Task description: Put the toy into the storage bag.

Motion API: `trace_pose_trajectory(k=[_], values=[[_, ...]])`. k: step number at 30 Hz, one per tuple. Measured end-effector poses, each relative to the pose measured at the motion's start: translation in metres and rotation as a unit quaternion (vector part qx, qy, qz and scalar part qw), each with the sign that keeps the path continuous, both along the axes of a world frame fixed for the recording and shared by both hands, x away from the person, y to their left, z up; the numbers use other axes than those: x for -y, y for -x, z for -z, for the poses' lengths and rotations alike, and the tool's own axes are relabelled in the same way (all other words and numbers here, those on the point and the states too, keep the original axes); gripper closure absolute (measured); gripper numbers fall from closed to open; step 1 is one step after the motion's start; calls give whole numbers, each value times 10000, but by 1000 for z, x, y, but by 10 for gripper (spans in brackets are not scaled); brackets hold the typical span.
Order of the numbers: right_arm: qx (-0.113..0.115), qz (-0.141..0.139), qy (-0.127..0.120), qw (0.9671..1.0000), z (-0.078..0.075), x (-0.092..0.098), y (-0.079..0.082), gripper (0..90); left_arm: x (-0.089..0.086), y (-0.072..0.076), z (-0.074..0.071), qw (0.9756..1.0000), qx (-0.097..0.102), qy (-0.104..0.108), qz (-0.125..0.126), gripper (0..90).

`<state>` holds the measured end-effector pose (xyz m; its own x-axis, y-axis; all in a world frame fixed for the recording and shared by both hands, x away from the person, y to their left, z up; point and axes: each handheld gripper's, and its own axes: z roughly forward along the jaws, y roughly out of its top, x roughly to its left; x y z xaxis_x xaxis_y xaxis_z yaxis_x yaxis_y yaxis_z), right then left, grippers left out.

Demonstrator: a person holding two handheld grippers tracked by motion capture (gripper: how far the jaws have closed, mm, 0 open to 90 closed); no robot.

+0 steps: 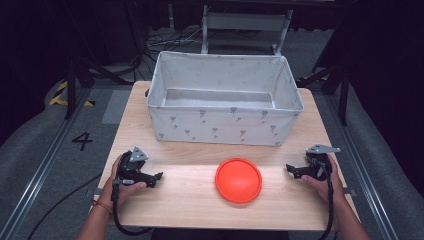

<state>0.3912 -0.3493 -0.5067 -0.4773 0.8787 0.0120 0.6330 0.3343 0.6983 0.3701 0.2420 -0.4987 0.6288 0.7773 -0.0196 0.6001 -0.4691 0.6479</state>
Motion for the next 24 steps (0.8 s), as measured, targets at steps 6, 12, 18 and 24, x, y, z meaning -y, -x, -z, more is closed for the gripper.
trace_pose_trajectory(k=[6, 12, 18, 24], values=[[-10, -35, -4, 10000, 0, 1, 0, 1, 0, 0, 0, 10000, -1, -3, 20, 1], [-57, -90, -3, 9999, -1, 2, 0, 20, 0, 0, 0, 10000, 5, -7, 16, 2], [-35, -372, -292, 9989, -10, -1, 7, 214, 0, 1, 0, 10000, -15, -10, -1, 5], [-46, -775, -618, 9951, -25, -21, 15, 196, 0, 1, 0, 10000, 0, -19, -8, 5]])
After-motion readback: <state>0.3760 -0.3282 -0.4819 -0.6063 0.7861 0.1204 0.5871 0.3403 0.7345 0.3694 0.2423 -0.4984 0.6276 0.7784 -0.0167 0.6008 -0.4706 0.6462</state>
